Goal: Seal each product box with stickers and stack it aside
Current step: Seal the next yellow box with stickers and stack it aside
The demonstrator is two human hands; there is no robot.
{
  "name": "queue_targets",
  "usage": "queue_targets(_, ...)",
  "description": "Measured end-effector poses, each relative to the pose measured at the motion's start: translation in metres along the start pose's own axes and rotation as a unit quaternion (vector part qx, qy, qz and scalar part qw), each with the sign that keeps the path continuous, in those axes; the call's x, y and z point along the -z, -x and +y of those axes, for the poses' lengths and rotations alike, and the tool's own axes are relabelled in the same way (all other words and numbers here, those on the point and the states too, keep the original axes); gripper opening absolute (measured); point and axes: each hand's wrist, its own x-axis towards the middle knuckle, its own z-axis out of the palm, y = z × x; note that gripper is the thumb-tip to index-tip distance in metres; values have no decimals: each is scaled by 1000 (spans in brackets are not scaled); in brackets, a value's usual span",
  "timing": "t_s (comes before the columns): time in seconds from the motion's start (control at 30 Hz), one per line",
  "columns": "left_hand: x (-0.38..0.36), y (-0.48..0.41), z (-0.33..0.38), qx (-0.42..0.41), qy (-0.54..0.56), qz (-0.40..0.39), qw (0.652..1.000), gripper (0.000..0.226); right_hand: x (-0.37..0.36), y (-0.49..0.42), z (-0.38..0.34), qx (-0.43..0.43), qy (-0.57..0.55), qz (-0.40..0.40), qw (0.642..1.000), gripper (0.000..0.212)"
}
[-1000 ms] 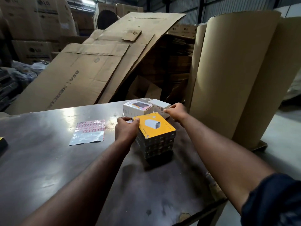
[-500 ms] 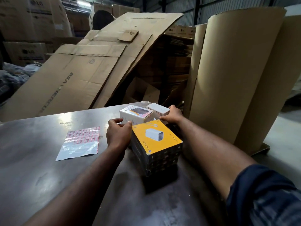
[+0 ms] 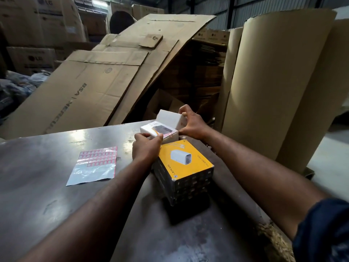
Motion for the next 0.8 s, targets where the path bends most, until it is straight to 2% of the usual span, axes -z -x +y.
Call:
queue_targets(0.2, 13, -1, 2, 4, 20, 6, 1000, 69, 0, 4, -20, 51, 18, -28, 998, 60)
queue_targets(0.33, 22, -7, -4, 0, 27, 15, 1000, 65, -4, 6, -25, 47, 75, -60, 994, 27)
queue_targets(0.43, 28, -11, -6, -4, 28, 16, 999, 65, -5, 7, -25, 30, 50, -66, 996, 9)
queue_targets(0.6, 31, -13, -8, -8, 37, 14, 999, 56, -3, 6, -27, 26, 15, -40, 999, 12)
queue_targets(0.67, 32, -13, -9, -10, 46, 7, 999, 59, -5, 5, -26, 2, -1, -34, 999, 25)
queue_targets(0.73, 33, -12, -9, -11, 51, -1, 999, 65, -5, 6, -26, -24, 3, -81, 996, 38)
queue_targets(0.8, 35, -10, -10, -24, 37, -9, 999, 63, -5, 7, -25, -29, 26, -124, 992, 38)
